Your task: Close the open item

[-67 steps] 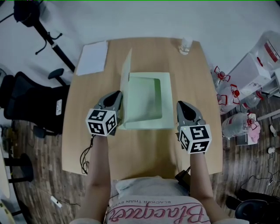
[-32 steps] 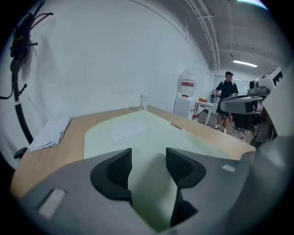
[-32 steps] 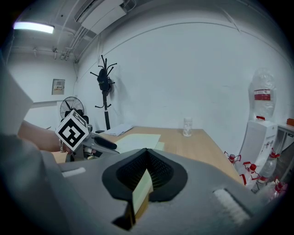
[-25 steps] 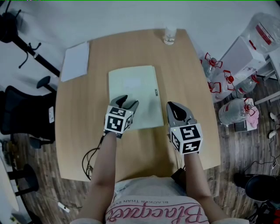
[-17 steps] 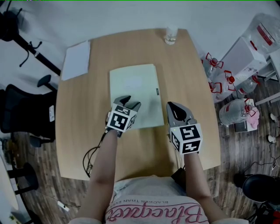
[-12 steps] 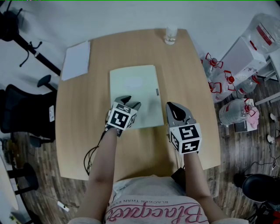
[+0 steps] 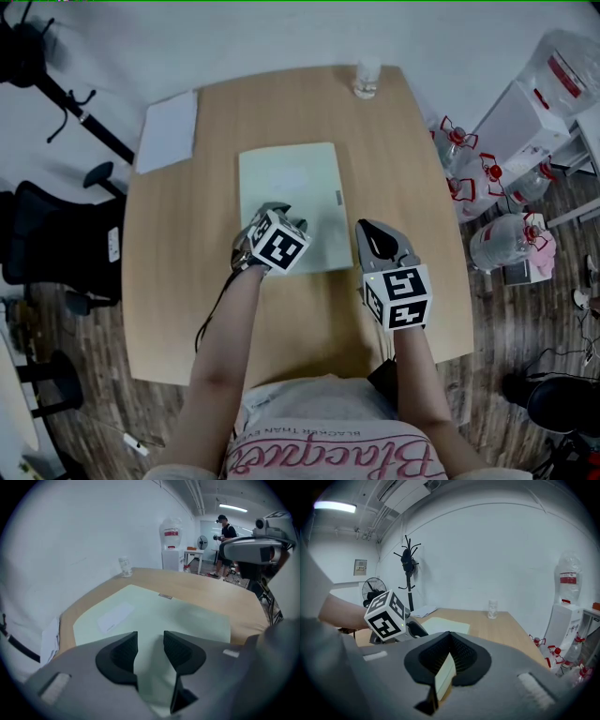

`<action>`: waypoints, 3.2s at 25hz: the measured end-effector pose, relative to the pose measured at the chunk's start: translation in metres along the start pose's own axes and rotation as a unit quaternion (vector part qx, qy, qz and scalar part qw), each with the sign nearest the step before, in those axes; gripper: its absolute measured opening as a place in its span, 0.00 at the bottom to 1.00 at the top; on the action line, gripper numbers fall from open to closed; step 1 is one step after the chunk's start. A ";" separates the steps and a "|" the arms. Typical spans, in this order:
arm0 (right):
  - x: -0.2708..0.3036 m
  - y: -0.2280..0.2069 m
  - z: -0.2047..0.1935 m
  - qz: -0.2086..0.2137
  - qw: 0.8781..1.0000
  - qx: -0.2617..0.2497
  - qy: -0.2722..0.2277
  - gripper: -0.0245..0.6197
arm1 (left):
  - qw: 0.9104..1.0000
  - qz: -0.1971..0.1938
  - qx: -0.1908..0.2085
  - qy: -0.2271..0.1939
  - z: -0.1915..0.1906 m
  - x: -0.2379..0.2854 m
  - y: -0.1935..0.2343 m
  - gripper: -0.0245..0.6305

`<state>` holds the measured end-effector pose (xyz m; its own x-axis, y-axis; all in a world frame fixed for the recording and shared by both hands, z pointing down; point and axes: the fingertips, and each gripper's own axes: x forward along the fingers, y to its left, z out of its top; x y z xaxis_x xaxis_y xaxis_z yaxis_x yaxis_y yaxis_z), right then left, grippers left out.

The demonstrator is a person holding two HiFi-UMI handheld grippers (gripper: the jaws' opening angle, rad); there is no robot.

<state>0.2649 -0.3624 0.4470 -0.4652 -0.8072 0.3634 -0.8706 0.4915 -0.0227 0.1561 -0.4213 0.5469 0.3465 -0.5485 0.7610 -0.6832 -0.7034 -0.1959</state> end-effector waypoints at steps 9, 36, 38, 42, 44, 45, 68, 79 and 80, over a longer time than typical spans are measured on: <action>-0.014 0.005 0.003 -0.013 1.000 0.005 -0.010 0.04 | 0.999 0.031 0.040 0.009 0.005 -0.002 -0.005 0.25; -0.093 0.046 0.074 -0.080 0.990 -0.020 -0.113 0.04 | 0.986 0.060 -0.054 -0.149 0.016 -0.133 0.008 0.24; -0.099 0.046 0.080 -0.088 0.988 -0.029 -0.121 0.04 | 0.982 0.064 -0.062 -0.168 0.020 -0.145 0.011 0.21; -0.107 0.044 0.094 -0.098 0.986 -0.041 -0.132 0.04 | 0.973 0.077 -0.072 -0.205 0.029 -0.172 0.019 0.16; -0.110 0.045 0.101 -0.102 0.984 -0.049 -0.137 0.04 | 0.968 0.088 -0.079 -0.223 0.032 -0.186 0.026 0.14; -0.112 0.045 0.105 -0.104 0.983 -0.053 -0.140 0.04 | 0.965 0.093 -0.084 -0.232 0.032 -0.194 0.029 0.12; -0.159 0.052 0.156 -0.111 0.970 -0.092 -0.198 0.04 | 0.866 0.190 -0.119 -0.447 0.040 -0.353 0.062 0.06; -0.192 0.055 0.199 -0.105 0.951 -0.105 -0.271 0.04 | 0.845 0.221 -0.084 -0.479 0.053 -0.399 0.067 0.06; -0.194 0.055 0.201 -0.108 0.950 -0.106 -0.274 0.04 | 0.844 0.223 -0.083 -0.481 0.054 -0.402 0.067 0.06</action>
<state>0.2750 -0.2443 0.1883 -0.3436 -0.9172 -0.2019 -0.9302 0.3028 0.2073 0.0058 -0.2720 0.1946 0.3381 -0.9112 -0.2352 -0.9364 -0.3008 -0.1809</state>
